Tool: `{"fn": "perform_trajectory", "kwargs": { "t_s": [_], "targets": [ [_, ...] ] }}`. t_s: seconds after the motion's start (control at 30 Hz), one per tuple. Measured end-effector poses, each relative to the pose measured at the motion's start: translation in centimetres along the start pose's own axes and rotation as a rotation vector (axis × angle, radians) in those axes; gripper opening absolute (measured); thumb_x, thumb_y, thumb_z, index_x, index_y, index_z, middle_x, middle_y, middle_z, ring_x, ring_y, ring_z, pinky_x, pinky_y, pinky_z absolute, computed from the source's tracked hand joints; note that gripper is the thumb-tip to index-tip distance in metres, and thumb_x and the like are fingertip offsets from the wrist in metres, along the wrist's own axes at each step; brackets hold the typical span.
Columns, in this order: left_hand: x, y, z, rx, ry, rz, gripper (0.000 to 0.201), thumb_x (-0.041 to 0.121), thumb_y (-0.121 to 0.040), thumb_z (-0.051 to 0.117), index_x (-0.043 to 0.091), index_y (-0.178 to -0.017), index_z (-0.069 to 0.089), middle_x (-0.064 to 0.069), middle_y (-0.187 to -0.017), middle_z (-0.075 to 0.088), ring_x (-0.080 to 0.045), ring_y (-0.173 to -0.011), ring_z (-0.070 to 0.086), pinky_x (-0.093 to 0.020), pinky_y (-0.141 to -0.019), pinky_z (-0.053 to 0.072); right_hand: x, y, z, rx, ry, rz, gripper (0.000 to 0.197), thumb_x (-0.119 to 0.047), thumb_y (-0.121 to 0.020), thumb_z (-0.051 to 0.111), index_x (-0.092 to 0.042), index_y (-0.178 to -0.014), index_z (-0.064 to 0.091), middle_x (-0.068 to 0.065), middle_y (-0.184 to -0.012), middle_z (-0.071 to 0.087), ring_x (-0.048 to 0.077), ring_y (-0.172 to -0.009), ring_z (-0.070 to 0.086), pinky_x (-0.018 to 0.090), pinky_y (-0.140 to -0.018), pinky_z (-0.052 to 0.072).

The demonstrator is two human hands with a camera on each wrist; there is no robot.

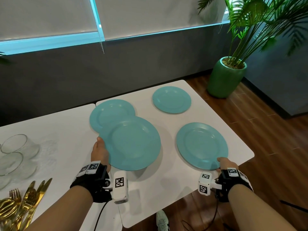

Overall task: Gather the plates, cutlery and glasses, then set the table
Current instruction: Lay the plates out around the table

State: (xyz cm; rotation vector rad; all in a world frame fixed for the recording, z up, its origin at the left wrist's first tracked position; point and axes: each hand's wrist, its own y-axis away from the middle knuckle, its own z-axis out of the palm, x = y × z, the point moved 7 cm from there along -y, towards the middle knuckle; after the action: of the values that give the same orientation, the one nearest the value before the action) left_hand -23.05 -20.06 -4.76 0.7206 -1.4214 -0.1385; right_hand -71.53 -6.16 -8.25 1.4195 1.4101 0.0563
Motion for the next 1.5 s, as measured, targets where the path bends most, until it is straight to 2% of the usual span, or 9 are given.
{"fn": "perform_trajectory", "kwargs": {
  "t_s": [0.2,0.3,0.37,0.5,0.6,0.77,1.0,1.3,1.5],
  "targets": [
    [0.8,3.1,1.1,-0.038,0.085,-0.068,0.058,0.064,-0.090,0.027,0.029,-0.132,0.049,0.000,-0.133,0.058,-0.027,-0.114,0.059,-0.049,-0.101,0.045,-5.0,4.7,1.7,0.200,0.253,-0.278,0.047,-0.012,-0.085,0.053,-0.009,-0.132,0.048,0.021,-0.132,0.051,0.038,-0.120,0.049,0.038,-0.099,0.040],
    [0.4,4.2,1.3,-0.054,0.117,-0.124,0.058,0.057,-0.096,0.027,0.018,-0.135,0.047,0.000,-0.120,0.058,-0.029,-0.117,0.057,-0.042,-0.098,0.046,-6.0,6.9,7.6,-0.163,0.034,-0.385,0.028,-0.004,-0.092,0.052,-0.005,-0.119,0.055,0.016,-0.093,0.060,0.023,-0.070,0.064,0.028,-0.062,0.050],
    [-0.1,5.2,1.5,-0.082,0.142,-0.158,0.057,0.050,-0.098,0.029,0.012,-0.137,0.044,-0.004,-0.122,0.057,-0.031,-0.120,0.054,-0.038,-0.091,0.044,-4.9,9.4,11.6,-0.404,-0.039,-0.293,0.009,-0.007,-0.096,0.046,-0.008,-0.101,0.054,0.008,-0.072,0.051,0.016,-0.051,0.052,0.021,-0.042,0.044],
    [-2.1,5.5,0.3,-0.116,0.135,-0.210,0.053,0.040,-0.100,0.032,0.005,-0.139,0.040,-0.016,-0.137,0.052,-0.032,-0.115,0.055,-0.037,-0.086,0.042,-1.8,13.3,16.2,-0.638,0.041,-0.161,0.020,-0.012,-0.096,0.044,-0.005,-0.087,0.060,0.011,-0.080,0.061,0.023,-0.069,0.058,0.033,-0.061,0.051],
    [-3.9,5.2,-1.5,-0.155,0.114,-0.261,0.050,0.038,-0.100,0.036,0.004,-0.135,0.043,-0.015,-0.120,0.059,-0.029,-0.099,0.057,-0.040,-0.083,0.044,0.0,13.4,17.2,-0.661,0.115,-0.182,0.023,0.003,-0.088,0.042,0.010,-0.098,0.061,0.017,-0.089,0.063,0.026,-0.078,0.058,0.037,-0.072,0.052],
    [-6.4,4.5,-5.3,-0.127,-0.056,-0.303,0.036,0.027,-0.099,0.040,0.002,-0.121,0.054,-0.013,-0.093,0.063,-0.028,-0.079,0.058,-0.035,-0.068,0.049,2.6,13.9,17.4,-0.668,0.111,-0.112,0.028,0.007,-0.090,0.041,-0.006,-0.089,0.066,0.011,-0.080,0.065,0.023,-0.068,0.059,0.031,-0.060,0.051],
    [-7.5,4.2,-7.0,-0.132,-0.191,-0.321,0.039,0.032,-0.098,0.044,-0.002,-0.108,0.059,-0.018,-0.102,0.063,-0.032,-0.093,0.058,-0.034,-0.063,0.050,4.2,13.1,18.1,-0.645,0.213,-0.160,0.034,0.001,-0.093,0.048,0.002,-0.126,0.054,0.005,-0.082,0.059,0.019,-0.070,0.058,0.030,-0.063,0.052],
    [-7.8,4.6,-6.6,-0.161,-0.192,-0.344,0.049,0.040,-0.098,0.040,-0.003,-0.110,0.058,-0.020,-0.107,0.062,-0.030,-0.084,0.060,-0.034,-0.065,0.051,3.9,12.1,18.5,-0.603,0.285,-0.220,0.034,-0.003,-0.091,0.053,0.001,-0.124,0.057,0.003,-0.085,0.060,0.031,-0.097,0.065,0.043,-0.090,0.054],
    [-7.9,4.3,-7.4,-0.139,-0.214,-0.339,0.057,0.043,-0.096,0.041,-0.007,-0.117,0.058,-0.023,-0.114,0.064,-0.033,-0.092,0.060,-0.038,-0.075,0.052,3.6,12.7,18.7,-0.565,0.264,-0.203,0.026,-0.005,-0.089,0.055,0.002,-0.113,0.063,0.004,-0.081,0.062,0.018,-0.076,0.067,0.041,-0.087,0.057]
  ]
}}
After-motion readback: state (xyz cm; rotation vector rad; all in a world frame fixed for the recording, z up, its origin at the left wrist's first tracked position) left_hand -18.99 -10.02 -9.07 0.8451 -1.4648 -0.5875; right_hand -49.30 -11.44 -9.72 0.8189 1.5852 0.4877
